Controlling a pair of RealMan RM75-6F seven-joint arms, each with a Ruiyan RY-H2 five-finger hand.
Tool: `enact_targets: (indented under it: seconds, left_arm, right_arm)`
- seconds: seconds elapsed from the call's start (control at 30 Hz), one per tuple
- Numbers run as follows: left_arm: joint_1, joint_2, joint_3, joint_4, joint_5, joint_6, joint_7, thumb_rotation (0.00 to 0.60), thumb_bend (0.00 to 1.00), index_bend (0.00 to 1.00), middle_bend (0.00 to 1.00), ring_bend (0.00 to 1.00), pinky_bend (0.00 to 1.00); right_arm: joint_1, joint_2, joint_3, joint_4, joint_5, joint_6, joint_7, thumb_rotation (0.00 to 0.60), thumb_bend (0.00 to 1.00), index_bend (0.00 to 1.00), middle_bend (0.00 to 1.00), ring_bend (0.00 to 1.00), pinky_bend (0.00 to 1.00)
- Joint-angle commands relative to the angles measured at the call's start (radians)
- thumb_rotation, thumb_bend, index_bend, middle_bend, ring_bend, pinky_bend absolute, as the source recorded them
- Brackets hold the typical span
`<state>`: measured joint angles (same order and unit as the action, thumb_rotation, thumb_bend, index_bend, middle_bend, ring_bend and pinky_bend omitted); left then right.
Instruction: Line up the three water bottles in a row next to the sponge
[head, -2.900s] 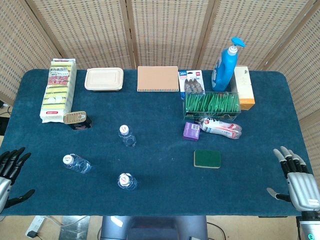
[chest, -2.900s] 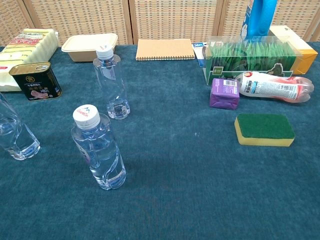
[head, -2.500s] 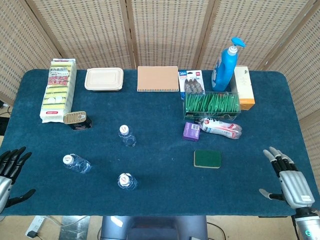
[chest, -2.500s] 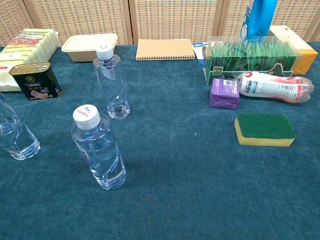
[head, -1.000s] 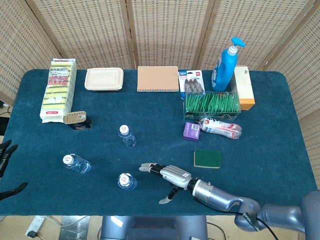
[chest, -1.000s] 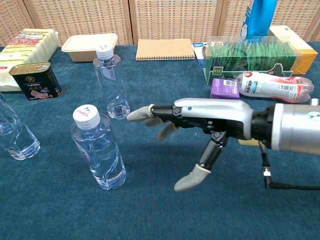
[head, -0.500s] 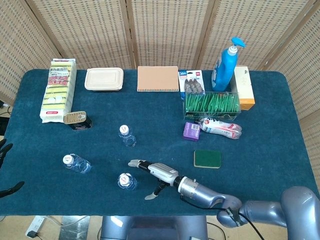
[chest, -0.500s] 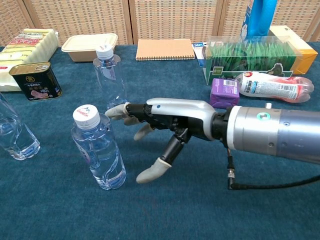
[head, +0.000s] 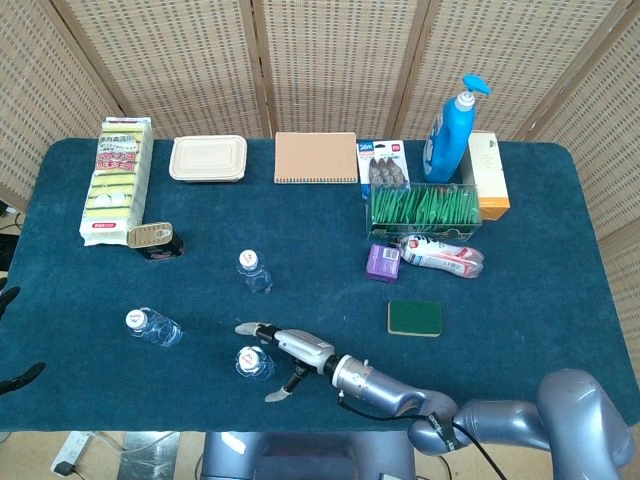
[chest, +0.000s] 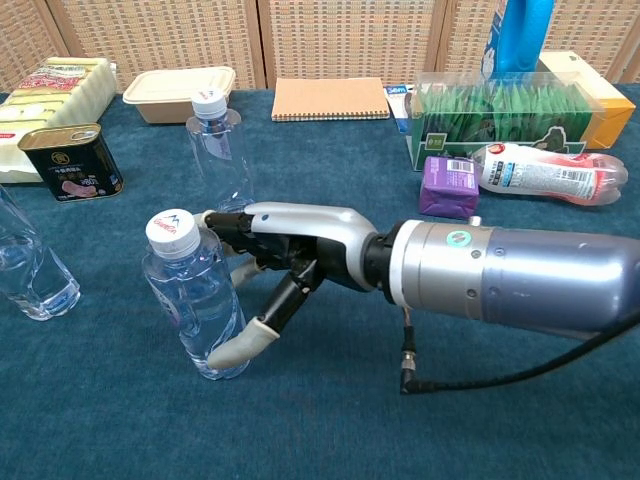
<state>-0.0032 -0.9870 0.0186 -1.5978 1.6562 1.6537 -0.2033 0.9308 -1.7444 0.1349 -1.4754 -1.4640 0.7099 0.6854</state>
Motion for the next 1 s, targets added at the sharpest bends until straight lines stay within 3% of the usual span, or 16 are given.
enact_targets:
  seconds: [0.03, 0.13, 0.27, 0.43, 0.53, 0.7, 1.0]
  left_arm:
    - [0.004, 0.002, -0.001, 0.004, -0.001, 0.007, -0.011, 0.600, 0.10, 0.00, 0.00, 0.00, 0.04]
    - [0.008, 0.004, -0.002, 0.009, -0.004, 0.015, -0.024, 0.600, 0.10, 0.00, 0.00, 0.00, 0.04]
    - [0.011, 0.005, -0.002, 0.018, -0.003, 0.020, -0.041, 0.600, 0.10, 0.00, 0.00, 0.00, 0.04]
    - [0.016, 0.007, -0.002, 0.025, -0.002, 0.029, -0.059, 0.600, 0.10, 0.00, 0.00, 0.00, 0.04]
    - [0.016, 0.007, -0.001, 0.028, 0.003, 0.030, -0.062, 0.600, 0.10, 0.00, 0.00, 0.00, 0.04]
    - [0.015, 0.007, 0.003, 0.029, 0.011, 0.028, -0.062, 0.600, 0.10, 0.00, 0.00, 0.00, 0.04]
    - [0.011, 0.013, 0.009, 0.023, 0.018, 0.016, -0.067, 0.600, 0.10, 0.00, 0.00, 0.00, 0.04]
  right_arm:
    - [0.001, -0.029, 0.009, 0.021, 0.024, 0.002, -0.020, 0.600, 0.00, 0.05, 0.11, 0.03, 0.13]
    - [-0.010, -0.059, 0.008, 0.040, 0.037, 0.020, -0.039, 0.600, 0.00, 0.11, 0.20, 0.08, 0.13]
    - [-0.028, -0.100, 0.005, 0.058, 0.050, 0.048, -0.052, 0.600, 0.03, 0.23, 0.35, 0.21, 0.21]
    - [-0.039, -0.117, 0.011, 0.061, 0.061, 0.059, -0.063, 0.600, 0.11, 0.45, 0.54, 0.38, 0.38]
    - [-0.052, -0.120, 0.014, 0.060, 0.065, 0.078, -0.073, 0.600, 0.18, 0.53, 0.61, 0.44, 0.48]
    - [-0.078, -0.117, 0.014, 0.056, 0.074, 0.110, -0.104, 0.600, 0.28, 0.57, 0.65, 0.47, 0.58]
    - [-0.138, -0.026, 0.062, 0.001, 0.075, 0.247, -0.236, 0.600, 0.31, 0.58, 0.65, 0.48, 0.58]
